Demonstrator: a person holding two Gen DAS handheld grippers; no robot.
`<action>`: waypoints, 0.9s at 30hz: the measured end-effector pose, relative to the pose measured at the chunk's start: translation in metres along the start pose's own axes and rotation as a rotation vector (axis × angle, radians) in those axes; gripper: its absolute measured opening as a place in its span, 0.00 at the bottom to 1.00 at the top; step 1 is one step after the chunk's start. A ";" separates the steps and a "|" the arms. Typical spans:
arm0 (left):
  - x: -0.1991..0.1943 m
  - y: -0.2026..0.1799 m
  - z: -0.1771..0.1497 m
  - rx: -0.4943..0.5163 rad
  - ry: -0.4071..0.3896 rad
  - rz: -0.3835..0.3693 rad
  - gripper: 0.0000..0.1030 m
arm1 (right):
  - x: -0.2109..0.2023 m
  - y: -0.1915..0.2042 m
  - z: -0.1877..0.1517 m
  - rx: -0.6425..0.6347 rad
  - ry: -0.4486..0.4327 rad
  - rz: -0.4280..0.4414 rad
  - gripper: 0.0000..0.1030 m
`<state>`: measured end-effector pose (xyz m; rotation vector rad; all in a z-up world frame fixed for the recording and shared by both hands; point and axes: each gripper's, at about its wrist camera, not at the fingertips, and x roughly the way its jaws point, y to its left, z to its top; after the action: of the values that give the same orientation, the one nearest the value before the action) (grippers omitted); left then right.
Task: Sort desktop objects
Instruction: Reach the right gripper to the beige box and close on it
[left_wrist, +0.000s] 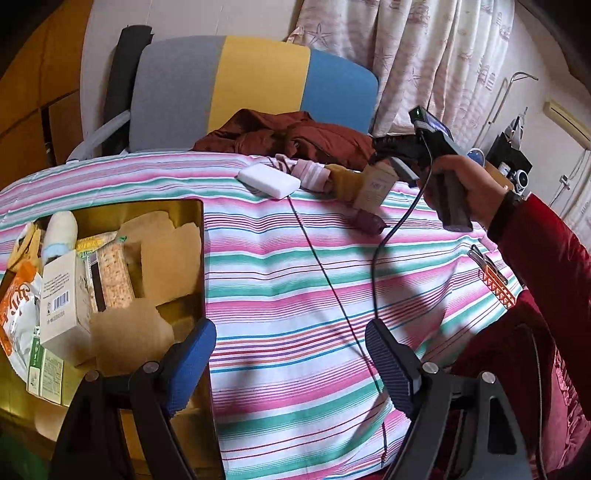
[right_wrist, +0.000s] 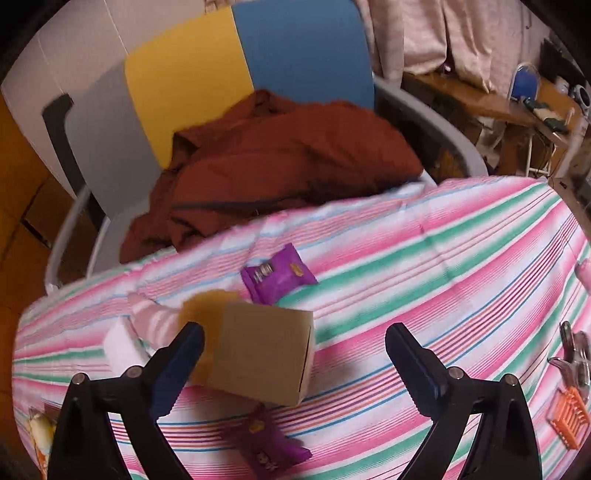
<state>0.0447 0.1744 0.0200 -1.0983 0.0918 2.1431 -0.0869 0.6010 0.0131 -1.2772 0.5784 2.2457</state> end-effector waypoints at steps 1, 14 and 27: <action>0.001 0.000 0.000 -0.003 0.001 -0.001 0.81 | 0.001 -0.004 -0.005 -0.003 0.013 -0.012 0.96; 0.025 -0.004 0.008 -0.031 0.039 -0.032 0.81 | -0.035 -0.111 -0.062 0.042 0.004 -0.095 0.98; 0.045 -0.003 0.026 -0.084 0.082 -0.010 0.81 | 0.006 -0.080 0.009 -0.027 -0.057 0.120 1.00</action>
<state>0.0119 0.2112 0.0047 -1.2330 0.0349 2.1096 -0.0473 0.6702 0.0025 -1.2168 0.6214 2.3872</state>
